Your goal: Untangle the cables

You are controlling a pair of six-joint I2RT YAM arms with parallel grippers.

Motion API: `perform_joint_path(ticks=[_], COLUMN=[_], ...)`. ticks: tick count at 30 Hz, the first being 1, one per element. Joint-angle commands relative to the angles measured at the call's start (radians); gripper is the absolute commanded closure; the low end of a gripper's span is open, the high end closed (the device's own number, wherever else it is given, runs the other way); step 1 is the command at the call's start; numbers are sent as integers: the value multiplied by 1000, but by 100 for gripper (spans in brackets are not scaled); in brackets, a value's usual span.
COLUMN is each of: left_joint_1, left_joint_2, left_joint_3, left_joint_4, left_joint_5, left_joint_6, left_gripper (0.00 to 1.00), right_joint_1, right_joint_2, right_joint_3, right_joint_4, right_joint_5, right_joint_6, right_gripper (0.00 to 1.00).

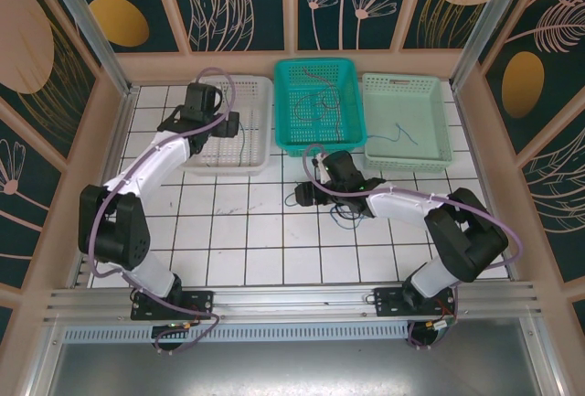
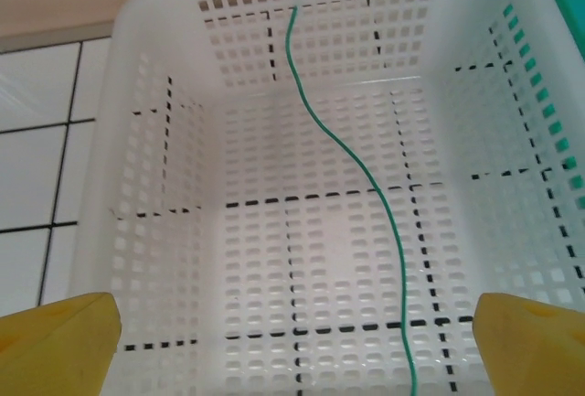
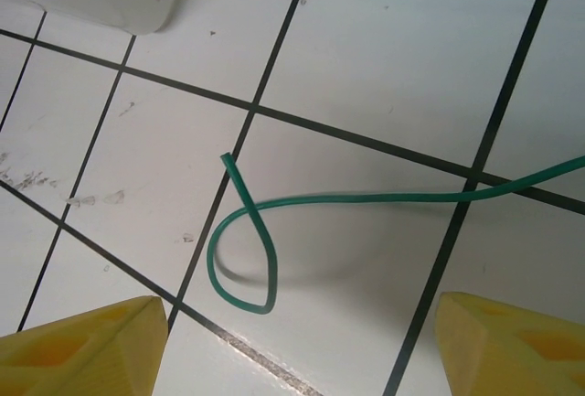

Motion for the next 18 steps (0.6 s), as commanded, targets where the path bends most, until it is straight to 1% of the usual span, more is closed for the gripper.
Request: perform_joint_path(ticks=[1,3,7,8,11,12,13,15,16,17,18], left_joint_1=[2,3,2,2,3,3,2,2,2,3,3], left_joint_2=[-79,-107,-152,-160,-176,-179,-184,-195,-203,-208,-214], left_joint_3=[-54,-85,-140,-153,-185,-195,-203,-215,-221,-228,-234], left_joint_4=[140,164,201,208,227,231,236,246,252,258,265], left_joint_5=[66,87,92,93,91,87,83,81,84,87,92], left_joint_6=[-53,-67,-87,-88,-96,-97,-97,-101,-101,-100,-99], left_gripper=[2,2,2,1,2,2,1,1,1,2,2], right_joint_1=[16,16,19,19,22,22,22,22,22,22,22], right_joint_2=[42,82,137,139,138,141,141,128,111,91,66], right_joint_3=[49,66,97,98,98,104,113,128,128,125,123], right_joint_4=[21,24,42,55,88,85,66,25,9,2,-9], right_joint_5=[-4,-3,-22,-21,-33,-37,-33,-27,-26,-29,-32], right_joint_6=[17,14,8,10,10,2,-5,-21,-26,-31,-35], right_gripper=[24,27,39,43,60,67,78,93,98,100,100])
